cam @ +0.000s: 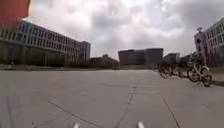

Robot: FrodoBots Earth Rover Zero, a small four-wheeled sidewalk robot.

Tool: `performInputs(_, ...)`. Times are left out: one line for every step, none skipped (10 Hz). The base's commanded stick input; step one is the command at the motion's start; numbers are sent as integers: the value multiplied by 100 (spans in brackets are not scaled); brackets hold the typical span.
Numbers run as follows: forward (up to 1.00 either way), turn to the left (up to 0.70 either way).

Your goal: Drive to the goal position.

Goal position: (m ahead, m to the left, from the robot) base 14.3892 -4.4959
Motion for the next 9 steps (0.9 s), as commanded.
performInputs(60, 0)
performInputs(60, 0)
performInputs(60, 0)
performInputs(60, 0)
performInputs(60, 0)
performInputs(60, 0)
performInputs(60, 0)
performInputs(60, 0)
performInputs(60, 0)
